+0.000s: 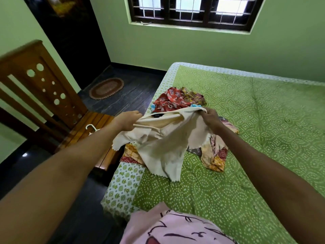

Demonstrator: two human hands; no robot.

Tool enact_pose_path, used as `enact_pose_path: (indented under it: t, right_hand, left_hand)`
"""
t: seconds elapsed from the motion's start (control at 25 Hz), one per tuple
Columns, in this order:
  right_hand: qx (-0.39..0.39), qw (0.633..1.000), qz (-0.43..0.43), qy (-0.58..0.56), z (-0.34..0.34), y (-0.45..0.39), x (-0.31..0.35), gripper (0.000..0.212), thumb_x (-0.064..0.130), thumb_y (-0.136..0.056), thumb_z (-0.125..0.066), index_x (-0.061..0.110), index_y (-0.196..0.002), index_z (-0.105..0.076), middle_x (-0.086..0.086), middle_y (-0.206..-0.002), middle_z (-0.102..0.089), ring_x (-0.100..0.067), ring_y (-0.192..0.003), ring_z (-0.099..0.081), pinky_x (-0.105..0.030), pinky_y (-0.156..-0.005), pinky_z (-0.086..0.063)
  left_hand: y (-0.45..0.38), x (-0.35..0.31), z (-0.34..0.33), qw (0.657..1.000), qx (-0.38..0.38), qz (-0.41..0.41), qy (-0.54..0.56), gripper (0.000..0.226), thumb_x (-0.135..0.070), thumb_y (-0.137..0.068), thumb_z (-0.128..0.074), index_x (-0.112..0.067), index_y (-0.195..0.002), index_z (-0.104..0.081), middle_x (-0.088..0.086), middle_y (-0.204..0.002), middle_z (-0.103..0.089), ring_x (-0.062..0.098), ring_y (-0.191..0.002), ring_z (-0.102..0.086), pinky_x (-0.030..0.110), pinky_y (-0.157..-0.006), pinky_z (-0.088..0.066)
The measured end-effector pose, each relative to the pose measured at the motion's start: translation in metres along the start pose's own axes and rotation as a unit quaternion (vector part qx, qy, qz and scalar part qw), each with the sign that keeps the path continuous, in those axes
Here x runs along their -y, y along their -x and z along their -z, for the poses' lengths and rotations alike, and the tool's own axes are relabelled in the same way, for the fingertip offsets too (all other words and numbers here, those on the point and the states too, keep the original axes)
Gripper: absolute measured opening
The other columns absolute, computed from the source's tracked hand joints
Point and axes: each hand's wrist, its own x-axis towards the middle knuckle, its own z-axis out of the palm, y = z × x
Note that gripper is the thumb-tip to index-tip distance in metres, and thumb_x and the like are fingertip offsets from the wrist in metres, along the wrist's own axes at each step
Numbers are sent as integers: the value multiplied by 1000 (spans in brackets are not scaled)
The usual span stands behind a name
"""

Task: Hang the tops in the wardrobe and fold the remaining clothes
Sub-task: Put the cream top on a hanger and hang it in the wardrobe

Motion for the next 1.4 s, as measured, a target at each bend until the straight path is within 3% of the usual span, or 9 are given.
enact_pose_path:
  t: [0.16, 0.32, 0.52, 0.68, 0.84, 0.96, 1.08, 1.24, 1.4]
  right_hand:
    - [13, 998, 2, 63, 2, -6, 10, 12, 13, -95, -52, 8, -96, -63, -4, -61, -47, 3, -36, -40, -17, -40, -30]
    - [25, 999, -33, -14, -6, 0, 4, 29, 22, -99, -45, 4, -114, -61, -10, -93, -57, -19, -83, -54, -29, -65, -40]
    - [112, 974, -29, 195, -14, 14, -4, 37, 27, -98, -46, -5, -110, -61, -16, -102, -61, -22, -89, -53, -34, -77, -41]
    - [397, 817, -245, 338, -1, 39, 20, 26, 23, -97, -48, 3, -112, -57, -13, -105, -64, -23, -83, -60, -30, -67, -53]
    - [354, 843, -262, 309, -10, 42, 9, 29, 23, -97, -49, 0, -115, -55, -9, -102, -61, -24, -90, -59, -27, -67, -49]
    - [219, 920, -152, 287, -28, 38, -30, 32, 18, -98, -46, -5, -119, -52, -10, -109, -52, -22, -93, -49, -28, -73, -39]
    - [273, 890, -157, 331, -42, 37, -75, 19, 15, -97, -48, 0, -105, -55, -8, -99, -52, -17, -83, -49, -22, -63, -42]
    - [338, 818, -228, 406, -55, 2, -102, 39, 20, -94, -53, -4, -125, -49, -16, -124, -54, -26, -105, -53, -35, -89, -45]
    - [130, 848, -155, 489, -86, -48, -97, 30, 18, -94, -46, -1, -115, -56, -17, -116, -59, -33, -106, -56, -34, -78, -45]
  left_hand:
    - [15, 1, -22, 893, -182, 264, 315, 14, -2, -90, -50, 5, -99, -58, 23, -102, -61, 35, -99, -56, 37, -72, -39]
    - [38, -22, -16, 796, -185, 232, 527, 14, -13, -98, -43, -5, -99, -55, 13, -98, -55, 22, -93, -50, 28, -69, -37]
    - [73, -43, 6, 801, 258, 264, 471, 22, -18, -98, -46, -2, -98, -61, 10, -95, -64, 21, -84, -60, 32, -74, -50]
    - [89, -58, 16, 807, 435, 229, 327, 10, -11, -96, -47, -7, -94, -56, 5, -86, -57, 15, -75, -54, 25, -64, -47]
    - [82, -47, -8, 759, 362, 293, 454, 20, -23, -95, -53, -6, -104, -59, 7, -99, -64, 19, -85, -61, 29, -68, -50]
    - [74, -38, -50, 868, 255, 250, 345, 35, -23, -95, -53, -2, -123, -52, 14, -124, -56, 25, -105, -55, 32, -84, -44]
    - [71, -30, -99, 888, 259, 206, 318, 32, -17, -93, -55, 2, -119, -55, 24, -128, -52, 30, -105, -53, 36, -83, -41]
    - [58, -6, -141, 884, 254, 209, 333, 43, -17, -88, -63, 11, -119, -54, 28, -124, -53, 34, -103, -54, 38, -80, -43]
    - [10, 18, -155, 873, 22, 291, 390, 23, -7, -88, -55, 1, -109, -62, 18, -112, -61, 33, -103, -57, 36, -83, -47]
